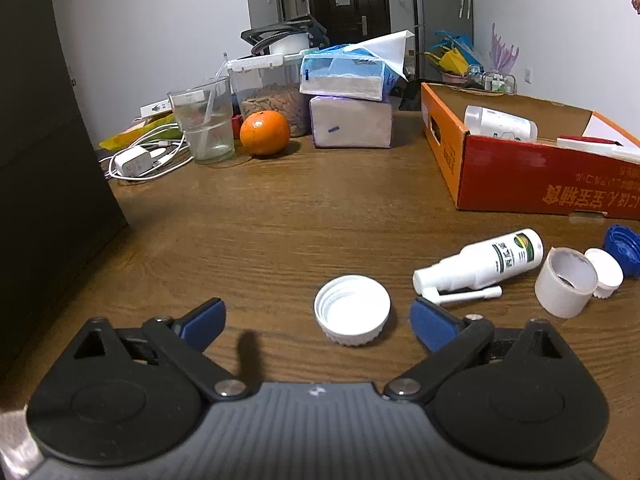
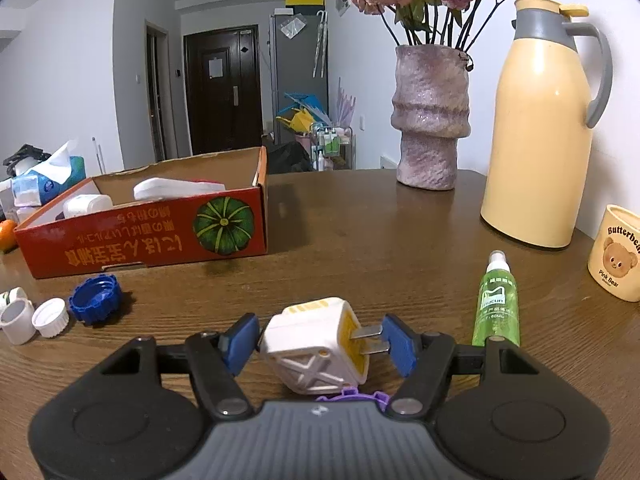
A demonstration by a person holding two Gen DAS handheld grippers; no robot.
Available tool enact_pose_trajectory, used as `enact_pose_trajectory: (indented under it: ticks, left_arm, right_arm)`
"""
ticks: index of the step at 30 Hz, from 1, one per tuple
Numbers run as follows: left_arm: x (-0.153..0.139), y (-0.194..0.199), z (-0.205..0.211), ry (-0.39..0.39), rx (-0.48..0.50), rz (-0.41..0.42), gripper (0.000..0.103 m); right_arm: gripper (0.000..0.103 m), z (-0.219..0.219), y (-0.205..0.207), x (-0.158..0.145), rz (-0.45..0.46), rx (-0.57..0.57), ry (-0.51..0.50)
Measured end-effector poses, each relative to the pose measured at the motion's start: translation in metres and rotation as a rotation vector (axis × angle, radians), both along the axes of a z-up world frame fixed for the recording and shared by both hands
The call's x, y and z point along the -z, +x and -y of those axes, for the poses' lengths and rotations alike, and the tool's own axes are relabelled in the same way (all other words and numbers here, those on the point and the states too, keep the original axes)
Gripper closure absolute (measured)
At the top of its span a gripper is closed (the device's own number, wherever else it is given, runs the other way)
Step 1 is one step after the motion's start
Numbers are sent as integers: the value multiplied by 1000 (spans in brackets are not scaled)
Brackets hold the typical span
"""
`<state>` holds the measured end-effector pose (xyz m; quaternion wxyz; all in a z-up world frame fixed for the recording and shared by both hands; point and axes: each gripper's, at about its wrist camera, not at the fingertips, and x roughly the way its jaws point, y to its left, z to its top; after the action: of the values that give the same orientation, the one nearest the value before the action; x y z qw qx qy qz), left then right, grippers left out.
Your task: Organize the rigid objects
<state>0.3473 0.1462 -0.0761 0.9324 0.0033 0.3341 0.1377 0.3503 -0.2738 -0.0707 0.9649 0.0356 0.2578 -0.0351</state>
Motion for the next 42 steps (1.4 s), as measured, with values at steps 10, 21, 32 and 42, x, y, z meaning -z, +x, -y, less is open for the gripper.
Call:
enact_pose_trajectory:
  ticks: [10, 21, 32, 42]
  left_arm:
    - [1, 0, -1, -45, 60, 5, 61]
    - [-6, -8, -1, -25, 43, 48, 61]
    - [-21, -20, 2, -36, 38, 120, 61]
    - [-31, -31, 26, -51, 79, 163, 61]
  right_arm:
    - [36, 0, -7, -3, 37, 12, -1]
    - [36, -4, -15, -8, 79, 13, 4]
    - [36, -8, -24, -16, 134, 14, 19]
    - [36, -23, -34, -25, 178, -10, 43]
